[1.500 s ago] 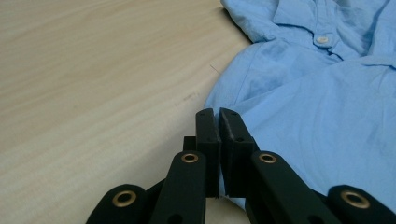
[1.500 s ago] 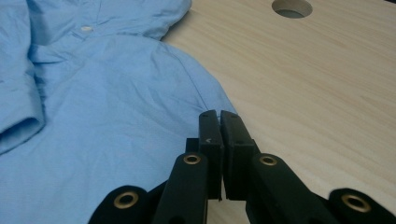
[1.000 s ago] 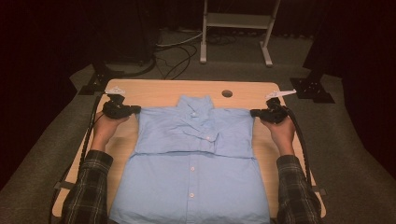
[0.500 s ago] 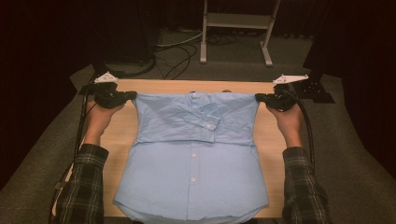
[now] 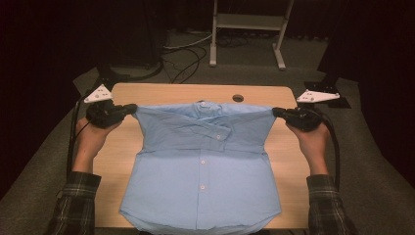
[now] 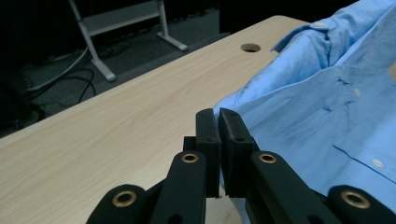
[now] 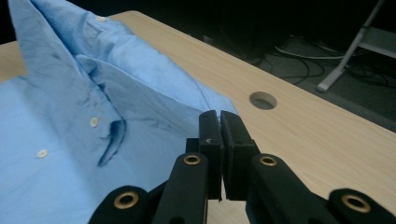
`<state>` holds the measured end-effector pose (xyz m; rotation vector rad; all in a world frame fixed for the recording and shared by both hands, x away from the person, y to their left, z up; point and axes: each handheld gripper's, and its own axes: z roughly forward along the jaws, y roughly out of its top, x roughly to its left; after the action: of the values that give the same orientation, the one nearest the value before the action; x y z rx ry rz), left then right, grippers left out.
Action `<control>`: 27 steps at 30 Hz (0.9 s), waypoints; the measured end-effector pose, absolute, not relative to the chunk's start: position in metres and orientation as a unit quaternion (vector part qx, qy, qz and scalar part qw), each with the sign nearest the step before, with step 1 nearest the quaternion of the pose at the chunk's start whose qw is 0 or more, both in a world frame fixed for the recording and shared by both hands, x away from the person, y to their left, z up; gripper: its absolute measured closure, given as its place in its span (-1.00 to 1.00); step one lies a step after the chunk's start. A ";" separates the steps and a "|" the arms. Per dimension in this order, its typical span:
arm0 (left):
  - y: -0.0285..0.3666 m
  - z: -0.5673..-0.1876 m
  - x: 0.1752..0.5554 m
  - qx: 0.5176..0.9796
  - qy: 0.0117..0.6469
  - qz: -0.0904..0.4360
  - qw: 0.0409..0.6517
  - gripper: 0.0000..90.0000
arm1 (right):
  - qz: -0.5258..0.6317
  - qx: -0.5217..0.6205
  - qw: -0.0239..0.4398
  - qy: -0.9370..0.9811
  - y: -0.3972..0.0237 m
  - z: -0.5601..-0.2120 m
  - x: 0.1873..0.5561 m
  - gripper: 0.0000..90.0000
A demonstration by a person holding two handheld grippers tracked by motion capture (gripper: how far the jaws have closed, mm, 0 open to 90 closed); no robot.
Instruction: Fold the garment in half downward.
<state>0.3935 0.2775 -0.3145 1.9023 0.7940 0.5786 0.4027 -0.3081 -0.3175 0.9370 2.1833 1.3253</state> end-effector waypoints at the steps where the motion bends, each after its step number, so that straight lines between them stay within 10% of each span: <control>1: 0.278 -0.314 0.386 0.780 0.319 0.238 0.482 0.94 | 0.476 0.333 0.210 0.786 -0.308 -0.317 0.397 0.96; 27: 0.292 -0.389 0.240 0.823 0.300 0.142 0.460 0.93 | 0.458 0.320 0.109 0.822 -0.316 -0.389 0.256 0.96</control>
<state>0.2397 0.2922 -0.3887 2.0267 0.7392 0.3493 0.2563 -0.3158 -0.3894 0.9422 2.4165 1.3482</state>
